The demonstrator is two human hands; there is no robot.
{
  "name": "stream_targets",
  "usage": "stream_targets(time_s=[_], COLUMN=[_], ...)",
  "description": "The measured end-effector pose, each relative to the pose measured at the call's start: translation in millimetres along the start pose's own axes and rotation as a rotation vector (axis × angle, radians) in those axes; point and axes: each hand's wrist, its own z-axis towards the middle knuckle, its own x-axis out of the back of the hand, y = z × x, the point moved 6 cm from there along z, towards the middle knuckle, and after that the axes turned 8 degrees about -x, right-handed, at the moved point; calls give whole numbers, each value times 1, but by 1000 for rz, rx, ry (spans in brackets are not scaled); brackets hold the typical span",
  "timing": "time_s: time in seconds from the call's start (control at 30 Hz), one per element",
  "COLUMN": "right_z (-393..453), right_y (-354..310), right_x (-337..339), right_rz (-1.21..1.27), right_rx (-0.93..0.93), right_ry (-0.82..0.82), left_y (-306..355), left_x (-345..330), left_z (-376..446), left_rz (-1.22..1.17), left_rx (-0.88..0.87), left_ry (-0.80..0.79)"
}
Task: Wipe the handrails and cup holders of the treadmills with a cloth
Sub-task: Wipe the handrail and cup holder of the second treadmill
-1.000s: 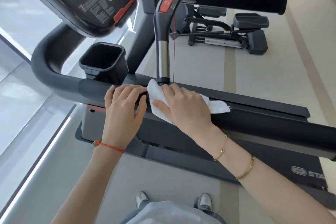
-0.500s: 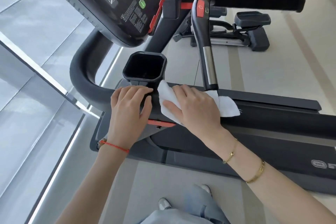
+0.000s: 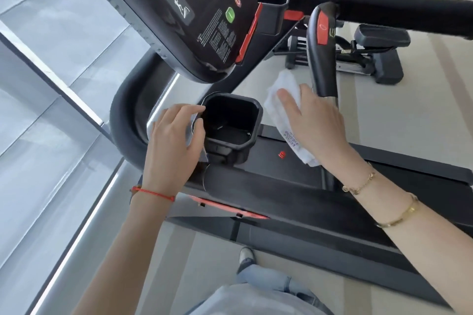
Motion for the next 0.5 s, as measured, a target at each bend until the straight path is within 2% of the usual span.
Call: stream_targets(time_s=[0.07, 0.2, 0.33, 0.5], right_z=[16, 26, 40, 55], right_y=[-12, -36, -43, -93], right_x=[-14, -51, -62, -87], right_rz=[8, -52, -106, -131], right_rx=[55, 265, 401, 566], right_ry=[-65, -315, -365, -464], left_y=[-7, -21, -32, -34], left_x=[0, -7, -14, -17], left_z=[8, 20, 23, 23], left_rz=[14, 32, -5, -51], left_rx=[9, 49, 105, 112], left_ry=[-10, -89, -176, -257])
